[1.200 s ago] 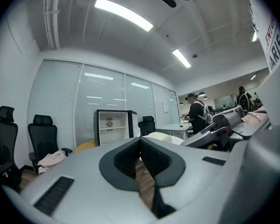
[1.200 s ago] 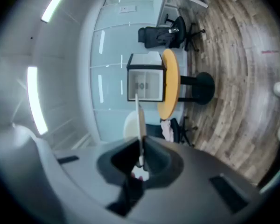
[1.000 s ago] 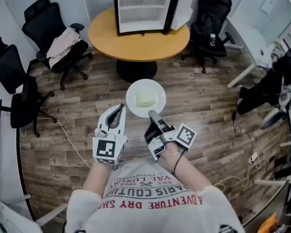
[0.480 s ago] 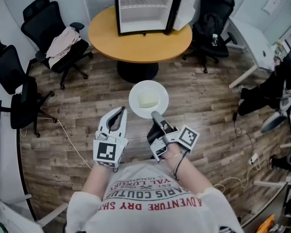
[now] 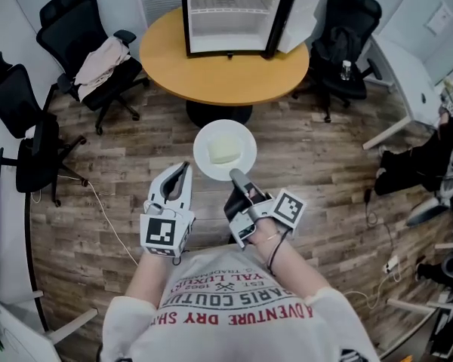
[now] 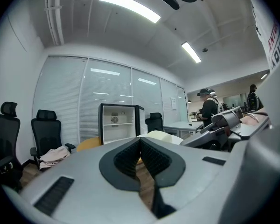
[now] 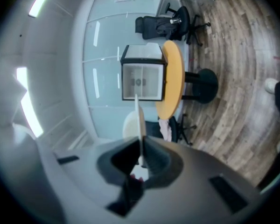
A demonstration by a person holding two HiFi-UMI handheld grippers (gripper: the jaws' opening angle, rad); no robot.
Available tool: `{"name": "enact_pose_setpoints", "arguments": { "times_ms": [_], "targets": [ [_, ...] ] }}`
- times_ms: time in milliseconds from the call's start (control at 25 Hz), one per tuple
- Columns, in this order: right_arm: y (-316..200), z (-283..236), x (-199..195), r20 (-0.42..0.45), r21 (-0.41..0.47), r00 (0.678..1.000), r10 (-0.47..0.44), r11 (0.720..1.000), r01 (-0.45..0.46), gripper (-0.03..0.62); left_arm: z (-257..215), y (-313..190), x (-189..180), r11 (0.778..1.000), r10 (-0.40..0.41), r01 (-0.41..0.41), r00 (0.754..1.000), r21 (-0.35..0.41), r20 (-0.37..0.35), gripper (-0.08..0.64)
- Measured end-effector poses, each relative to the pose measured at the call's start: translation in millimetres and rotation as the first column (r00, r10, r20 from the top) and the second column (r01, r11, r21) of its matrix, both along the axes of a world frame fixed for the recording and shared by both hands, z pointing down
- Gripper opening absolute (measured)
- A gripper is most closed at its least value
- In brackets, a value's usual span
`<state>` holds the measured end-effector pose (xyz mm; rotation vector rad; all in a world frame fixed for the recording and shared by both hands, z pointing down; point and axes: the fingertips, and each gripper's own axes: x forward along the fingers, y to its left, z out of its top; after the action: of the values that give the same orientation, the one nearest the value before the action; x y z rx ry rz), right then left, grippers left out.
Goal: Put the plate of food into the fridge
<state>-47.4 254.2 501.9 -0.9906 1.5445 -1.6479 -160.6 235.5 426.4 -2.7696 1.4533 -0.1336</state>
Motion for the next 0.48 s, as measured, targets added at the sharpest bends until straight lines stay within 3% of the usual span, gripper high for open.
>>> {"name": "enact_pose_setpoints", "arguments": {
  "times_ms": [480],
  "targets": [
    [-118, -10, 93, 0.007, 0.014, 0.991, -0.135, 0.991, 0.135, 0.038, 3, -100, 98, 0.992, -0.122, 0.122, 0.993, -0.026, 0.003, 0.033]
  ]
}}
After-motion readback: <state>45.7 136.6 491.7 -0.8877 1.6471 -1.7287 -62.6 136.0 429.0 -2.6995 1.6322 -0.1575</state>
